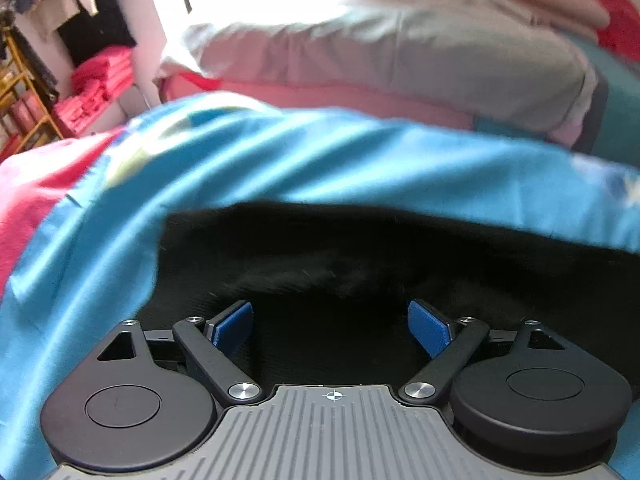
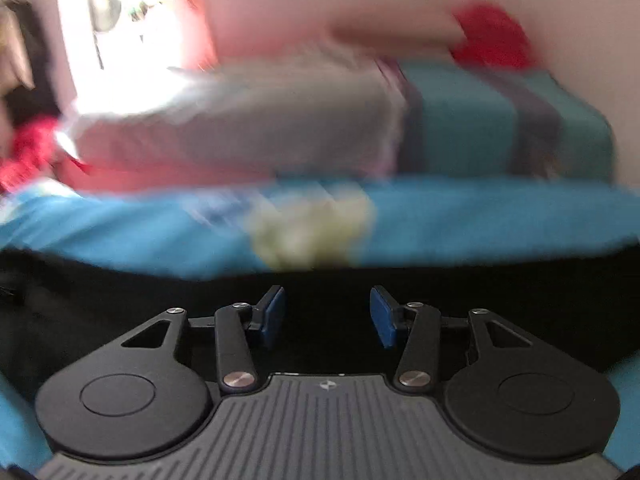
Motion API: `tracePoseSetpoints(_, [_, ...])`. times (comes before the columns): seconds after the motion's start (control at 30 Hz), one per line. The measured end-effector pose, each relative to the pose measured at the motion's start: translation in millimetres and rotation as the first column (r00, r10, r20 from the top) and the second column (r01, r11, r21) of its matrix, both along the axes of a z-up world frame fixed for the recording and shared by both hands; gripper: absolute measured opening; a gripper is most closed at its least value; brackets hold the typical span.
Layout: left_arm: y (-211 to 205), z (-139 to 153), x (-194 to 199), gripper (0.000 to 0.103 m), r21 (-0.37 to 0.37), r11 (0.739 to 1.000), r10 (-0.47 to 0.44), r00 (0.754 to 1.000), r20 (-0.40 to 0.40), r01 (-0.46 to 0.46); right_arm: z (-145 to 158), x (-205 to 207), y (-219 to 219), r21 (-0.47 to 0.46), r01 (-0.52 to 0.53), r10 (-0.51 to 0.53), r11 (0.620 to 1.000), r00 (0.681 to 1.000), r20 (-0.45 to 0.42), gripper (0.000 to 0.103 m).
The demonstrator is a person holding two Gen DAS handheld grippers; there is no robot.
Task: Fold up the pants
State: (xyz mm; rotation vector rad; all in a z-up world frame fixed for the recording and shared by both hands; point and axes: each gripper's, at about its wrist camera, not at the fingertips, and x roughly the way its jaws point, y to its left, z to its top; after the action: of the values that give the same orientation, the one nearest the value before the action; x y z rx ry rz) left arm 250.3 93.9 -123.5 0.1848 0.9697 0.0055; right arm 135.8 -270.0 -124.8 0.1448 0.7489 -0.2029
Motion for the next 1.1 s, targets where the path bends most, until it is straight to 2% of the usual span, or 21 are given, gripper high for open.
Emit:
tracePoseSetpoints(0.03, [-3.4,-6.6,2.1,0.103,0.021,1.0,-0.002,1.0,0.004,0.002,-11.5,6.0,-12.5,0.017,-0.005,0.005,1.0,1.0,-0.029,0.059])
tracePoseSetpoints(0.1, [-7.2,-10.3,2.1,0.103,0.067,0.998,0.007,1.0,0.025,-0.008,-7.3,7.0,-33.4,0.105,-0.021,0.018,0.994,0.999,0.035,0.057])
tracePoseSetpoints(0.13, [-6.5,-8.9,2.1,0.103,0.062,0.998,0.01,1.0,0.017,-0.011,4.0,4.0,-40.2,0.115,0.024,-0.031,0.993,0.998,0.06,0.056])
tracePoseSetpoints(0.2, [-3.0,-5.9,1.5,0.103,0.046,0.999,0.013,1.0,-0.004,-0.013,25.6,-16.6,-52.6,0.084,0.11,-0.123,0.99,0.977,0.175,0.068])
tracePoseSetpoints(0.27, [-0.8,-3.0,-1.0,0.103,0.052,0.999,0.018,1.0,-0.012,-0.018,33.0,-38.5,-69.0,0.088,0.216,-0.23,0.972,0.95,0.211,0.069])
tracePoseSetpoints(0.37, [-1.9,-0.8,-6.8,0.103,0.073,0.997,0.012,1.0,-0.012,-0.011,21.9,-62.7,-99.6,0.057,0.392,-0.395,0.918,0.897,0.2,0.07])
tracePoseSetpoints(0.47, [-6.8,-4.7,-5.9,0.103,0.092,0.996,0.015,1.0,-0.021,-0.013,-11.8,-41.0,-152.4,0.066,0.439,-0.442,0.896,0.896,0.042,0.071])
tracePoseSetpoints(0.53, [-10.0,-3.9,-4.3,0.103,0.103,0.995,0.022,0.999,-0.027,-0.019,-15.7,-30.3,-176.3,0.03,0.425,-0.426,0.904,0.896,0.129,0.071])
tracePoseSetpoints(0.57, [-12.3,-2.2,-3.8,0.103,0.114,0.993,0.023,0.999,-0.033,-0.019,-12.9,-24.2,-187.0,0.027,0.44,-0.44,0.898,0.894,0.079,0.07])
tracePoseSetpoints(0.6, [-14.3,0.9,-3.8,0.103,0.125,0.992,0.017,0.999,-0.036,-0.012,-5.1,-23.8,-195.1,0.1,0.461,-0.467,0.882,0.882,0.057,0.07])
tracePoseSetpoints(0.67, [-18.1,11.1,-8.4,0.103,0.13,0.991,-0.015,1.0,-0.015,0.017,13.5,-44.5,-190.8,0.235,0.456,-0.49,0.859,0.863,0.119,0.07])
tracePoseSetpoints(0.73, [-21.4,21.6,-15.4,0.103,0.12,0.992,-0.044,0.999,0.03,0.04,23.4,-69.1,-159.2,0.299,0.29,-0.356,0.909,0.914,0.195,0.07])
tracePoseSetpoints(0.77, [-23.2,24.2,-15.6,0.103,0.108,0.993,-0.059,0.997,0.044,0.054,24.5,-76.2,-135.2,0.317,0.143,-0.219,0.938,0.95,0.221,0.072])
tracePoseSetpoints(0.8, [-24.7,23.5,-13.0,0.103,0.098,0.993,-0.071,0.996,0.051,0.066,24.2,-79.6,-114.0,0.337,0.013,-0.095,0.941,0.969,0.227,0.073])
tracePoseSetpoints(0.83, [-26.1,20.4,-10.2,0.103,0.096,0.993,-0.074,0.996,0.049,0.069,19.4,-81.6,-83.0,0.38,-0.152,0.069,0.913,0.973,0.222,0.073])
tracePoseSetpoints(0.87, [-27.6,14.4,-4.8,0.103,0.096,0.993,-0.068,0.997,0.032,0.065,14.7,-82.2,-58.4,0.417,-0.267,0.191,0.868,0.958,0.216,0.072])
tracePoseSetpoints(0.93, [-28.5,-4.7,10.1,0.103,0.088,0.995,-0.048,0.999,-0.025,0.05,4.4,-79.1,0.2,0.486,-0.486,0.435,0.726,0.872,0.223,0.071])
tracePoseSetpoints(0.97, [-26.2,-8.6,11.4,0.103,0.084,0.996,-0.035,0.999,-0.008,0.036,0.9,-78.1,25.5,0.497,-0.561,0.52,0.661,0.821,0.235,0.071])
tracePoseSetpoints(1.0, [-22.6,-10.4,12.9,0.103,0.067,0.997,-0.023,1.0,-0.005,0.024,-2.0,-74.6,48.9,0.491,-0.616,0.581,0.616,0.776,0.245,0.071])
tracePoseSetpoints(1.07, [-13.3,-9.1,14.8,0.103,0.009,1.0,-0.007,1.0,-0.023,0.007,-13.1,-59.6,86.6,0.469,-0.667,0.646,0.579,0.726,0.235,0.071])
tracePoseSetpoints(1.1, [-10.0,-9.0,14.8,0.103,-0.006,1.0,-0.008,1.0,-0.028,0.008,-18.3,-53.5,99.3,0.464,-0.668,0.65,0.582,0.725,0.229,0.071])
